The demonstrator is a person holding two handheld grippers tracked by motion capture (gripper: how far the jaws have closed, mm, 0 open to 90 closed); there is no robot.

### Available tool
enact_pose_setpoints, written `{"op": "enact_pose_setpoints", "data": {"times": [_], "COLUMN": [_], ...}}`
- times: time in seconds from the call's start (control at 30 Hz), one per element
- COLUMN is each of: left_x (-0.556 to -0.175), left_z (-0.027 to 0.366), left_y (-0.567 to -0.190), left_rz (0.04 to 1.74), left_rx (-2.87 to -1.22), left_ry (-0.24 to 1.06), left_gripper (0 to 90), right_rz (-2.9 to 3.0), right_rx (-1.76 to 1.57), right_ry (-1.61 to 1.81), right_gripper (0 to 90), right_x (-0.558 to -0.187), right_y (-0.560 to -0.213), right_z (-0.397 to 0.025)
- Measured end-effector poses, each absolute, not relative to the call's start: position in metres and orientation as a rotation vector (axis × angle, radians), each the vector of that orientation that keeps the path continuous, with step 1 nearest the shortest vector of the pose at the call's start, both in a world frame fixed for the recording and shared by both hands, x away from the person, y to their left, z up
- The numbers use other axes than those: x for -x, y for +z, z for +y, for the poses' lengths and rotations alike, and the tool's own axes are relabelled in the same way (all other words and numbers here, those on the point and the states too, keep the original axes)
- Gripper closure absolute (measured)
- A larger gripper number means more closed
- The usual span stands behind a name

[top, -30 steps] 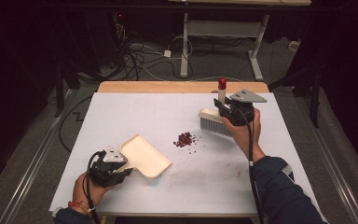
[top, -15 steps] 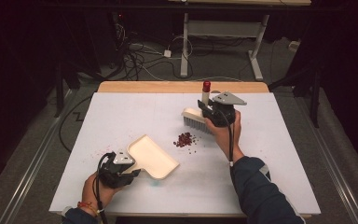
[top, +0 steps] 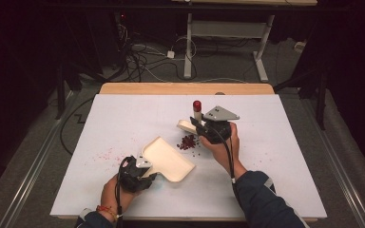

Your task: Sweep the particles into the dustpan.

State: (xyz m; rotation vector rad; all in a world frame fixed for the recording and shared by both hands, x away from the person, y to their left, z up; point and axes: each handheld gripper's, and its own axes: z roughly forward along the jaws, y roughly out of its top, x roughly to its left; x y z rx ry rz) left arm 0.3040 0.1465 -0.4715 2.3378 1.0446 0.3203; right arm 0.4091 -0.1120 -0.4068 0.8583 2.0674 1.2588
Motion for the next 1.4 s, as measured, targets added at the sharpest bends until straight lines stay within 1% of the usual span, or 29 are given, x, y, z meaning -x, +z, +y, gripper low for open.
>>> {"op": "enact_pose_setpoints", "data": {"times": [0.17,0.5,0.7,1.4], "left_x": [-0.307,-0.314,-0.318,-0.323], "left_z": [0.136,0.128,0.121,0.123], "left_y": [-0.473,-0.474,-0.474,-0.479], "left_rz": [1.050,1.065,1.078,1.032], "left_rx": [-2.325,-2.295,-2.270,-2.312], "left_ry": [0.328,0.290,0.282,0.295], "left_gripper": [63.8,63.7,63.6,63.6], "right_rz": [2.094,2.123,2.127,2.230], "right_rx": [-0.852,-0.836,-0.842,-0.745], "right_ry": [1.291,1.315,1.304,1.338], "right_gripper": [68.3,67.9,67.9,69.4], "right_x": [-0.400,-0.382,-0.366,-0.328], "right_y": [-0.408,-0.406,-0.406,-0.396], "right_z": [-0.110,-0.102,-0.088,-0.089]}}
